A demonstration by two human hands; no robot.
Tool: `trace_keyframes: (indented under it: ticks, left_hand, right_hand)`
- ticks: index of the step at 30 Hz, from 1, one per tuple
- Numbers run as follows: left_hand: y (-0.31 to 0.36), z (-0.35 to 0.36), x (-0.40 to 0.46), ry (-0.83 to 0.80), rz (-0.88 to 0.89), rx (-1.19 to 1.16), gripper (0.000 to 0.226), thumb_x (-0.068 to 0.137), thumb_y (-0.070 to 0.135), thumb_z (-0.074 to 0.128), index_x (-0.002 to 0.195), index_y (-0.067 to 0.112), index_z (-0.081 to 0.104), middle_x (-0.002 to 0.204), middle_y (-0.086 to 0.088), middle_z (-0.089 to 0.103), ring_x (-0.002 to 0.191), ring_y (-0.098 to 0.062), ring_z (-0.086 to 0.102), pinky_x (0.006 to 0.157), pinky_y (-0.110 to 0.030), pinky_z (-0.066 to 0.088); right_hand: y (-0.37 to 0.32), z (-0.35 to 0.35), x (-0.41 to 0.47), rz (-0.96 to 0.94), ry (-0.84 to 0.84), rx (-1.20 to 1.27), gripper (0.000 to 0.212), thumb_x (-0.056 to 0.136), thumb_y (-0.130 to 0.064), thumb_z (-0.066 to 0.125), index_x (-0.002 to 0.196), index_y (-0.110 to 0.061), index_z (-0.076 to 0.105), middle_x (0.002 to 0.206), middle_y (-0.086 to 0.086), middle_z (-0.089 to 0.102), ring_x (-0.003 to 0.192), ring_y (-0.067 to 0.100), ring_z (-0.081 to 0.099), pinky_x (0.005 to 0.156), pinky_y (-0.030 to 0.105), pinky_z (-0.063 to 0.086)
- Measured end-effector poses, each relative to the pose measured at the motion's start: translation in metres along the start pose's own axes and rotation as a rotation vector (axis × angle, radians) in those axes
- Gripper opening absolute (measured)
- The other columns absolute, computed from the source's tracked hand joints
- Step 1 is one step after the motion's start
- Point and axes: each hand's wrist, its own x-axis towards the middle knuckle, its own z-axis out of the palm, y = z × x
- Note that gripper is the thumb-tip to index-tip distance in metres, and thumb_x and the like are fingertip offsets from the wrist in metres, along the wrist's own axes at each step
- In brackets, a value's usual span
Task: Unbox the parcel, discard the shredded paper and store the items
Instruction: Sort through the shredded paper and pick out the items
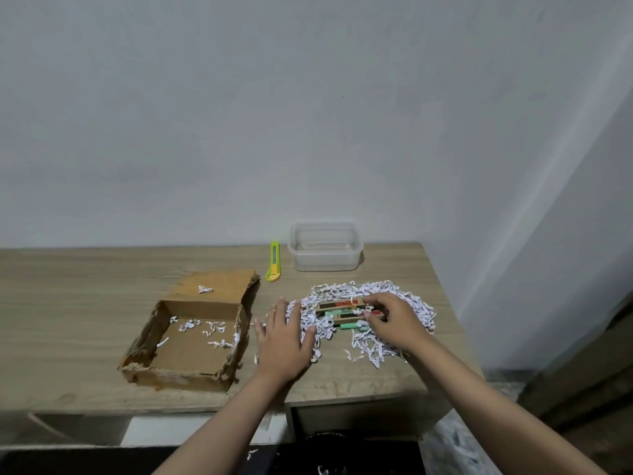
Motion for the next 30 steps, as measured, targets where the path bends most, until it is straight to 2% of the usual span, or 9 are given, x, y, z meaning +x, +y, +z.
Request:
trace_keyframes:
  ticks: [4, 6, 10, 12, 15, 17, 21, 27, 30]
  left_hand:
    - [0.006, -0.006, -0.003, 0.124, -0.015, -0.023, 0.067, 0.087, 0.057, 0.024, 0.148, 0.028, 0.017, 0.159, -0.01, -0.001, 0.145, -0.031, 0.0, 0.105, -0.06, -0.01]
    - [0.012, -0.009, -0.003, 0.174, 0.038, -0.053, 0.067, 0.087, 0.055, 0.027, 0.147, 0.03, 0.016, 0.159, -0.004, -0.005, 0.145, -0.025, -0.007, 0.1, -0.058, -0.017]
    - [0.019, -0.009, 0.001, 0.11, 0.169, -0.053, 0.055, 0.09, 0.047, 0.027, 0.142, 0.032, 0.03, 0.158, 0.008, 0.012, 0.146, -0.018, 0.007, 0.106, -0.06, -0.013]
    - [0.017, -0.007, 0.002, 0.048, 0.119, 0.0, 0.054, 0.092, 0.048, 0.026, 0.142, 0.029, 0.031, 0.157, 0.007, 0.016, 0.146, -0.018, 0.009, 0.108, -0.062, -0.01]
    - [0.006, -0.001, 0.0, -0.021, -0.002, 0.046, 0.065, 0.087, 0.057, 0.013, 0.146, 0.031, 0.023, 0.159, 0.007, 0.009, 0.146, -0.017, 0.0, 0.109, -0.062, -0.009]
    - [0.0, 0.003, -0.002, -0.017, 0.005, 0.028, 0.071, 0.083, 0.062, 0.008, 0.145, 0.033, 0.022, 0.159, 0.007, 0.009, 0.146, -0.016, -0.001, 0.11, -0.062, -0.008]
    - [-0.005, 0.012, -0.005, 0.038, 0.028, -0.006, 0.065, 0.086, 0.061, 0.016, 0.143, 0.033, 0.03, 0.156, 0.006, 0.02, 0.146, -0.017, 0.007, 0.111, -0.062, -0.001]
    - [-0.006, 0.016, -0.003, 0.068, 0.029, -0.034, 0.063, 0.086, 0.06, 0.019, 0.141, 0.033, 0.035, 0.154, 0.006, 0.025, 0.145, -0.018, 0.013, 0.111, -0.061, 0.001]
    - [-0.007, 0.017, -0.003, 0.076, 0.025, -0.044, 0.062, 0.087, 0.059, 0.021, 0.141, 0.033, 0.035, 0.154, 0.006, 0.027, 0.145, -0.018, 0.014, 0.111, -0.061, 0.001]
  right_hand:
    - [-0.007, 0.003, -0.002, -0.127, 0.187, -0.094, 0.016, 0.082, -0.021, 0.065, 0.098, -0.017, 0.069, 0.095, -0.003, 0.066, 0.093, 0.015, 0.056, 0.08, 0.032, 0.048]
    - [-0.017, 0.006, -0.001, -0.207, 0.22, -0.149, 0.012, 0.082, -0.021, 0.065, 0.092, -0.018, 0.071, 0.089, -0.004, 0.068, 0.091, 0.016, 0.053, 0.077, 0.031, 0.044]
    - [-0.04, 0.019, 0.007, -0.254, 0.095, -0.17, 0.015, 0.081, -0.02, 0.064, 0.094, -0.022, 0.072, 0.091, -0.005, 0.07, 0.093, 0.019, 0.052, 0.081, 0.034, 0.044]
    - [-0.047, 0.025, 0.014, -0.235, 0.012, -0.196, 0.019, 0.08, -0.023, 0.065, 0.098, -0.023, 0.07, 0.097, -0.005, 0.069, 0.099, 0.021, 0.052, 0.087, 0.038, 0.044]
    - [-0.052, 0.031, 0.026, -0.174, -0.045, -0.228, 0.023, 0.081, -0.027, 0.064, 0.104, -0.024, 0.068, 0.103, -0.004, 0.067, 0.105, 0.021, 0.052, 0.091, 0.04, 0.044]
    - [-0.053, 0.032, 0.032, -0.148, -0.062, -0.242, 0.025, 0.081, -0.03, 0.065, 0.105, -0.024, 0.068, 0.104, -0.002, 0.064, 0.107, 0.021, 0.051, 0.092, 0.039, 0.044]
    - [-0.058, 0.032, 0.039, -0.162, -0.11, -0.311, 0.022, 0.078, -0.034, 0.068, 0.099, -0.03, 0.07, 0.1, -0.002, 0.061, 0.107, 0.023, 0.05, 0.09, 0.039, 0.043]
    - [-0.057, 0.033, 0.04, -0.224, -0.11, -0.375, 0.021, 0.08, -0.034, 0.067, 0.1, -0.028, 0.07, 0.099, -0.004, 0.067, 0.106, 0.023, 0.053, 0.094, 0.041, 0.04]
    - [-0.054, 0.031, 0.035, -0.223, -0.035, -0.286, 0.023, 0.082, -0.034, 0.065, 0.104, -0.028, 0.069, 0.103, -0.006, 0.068, 0.106, 0.018, 0.052, 0.097, 0.038, 0.037]
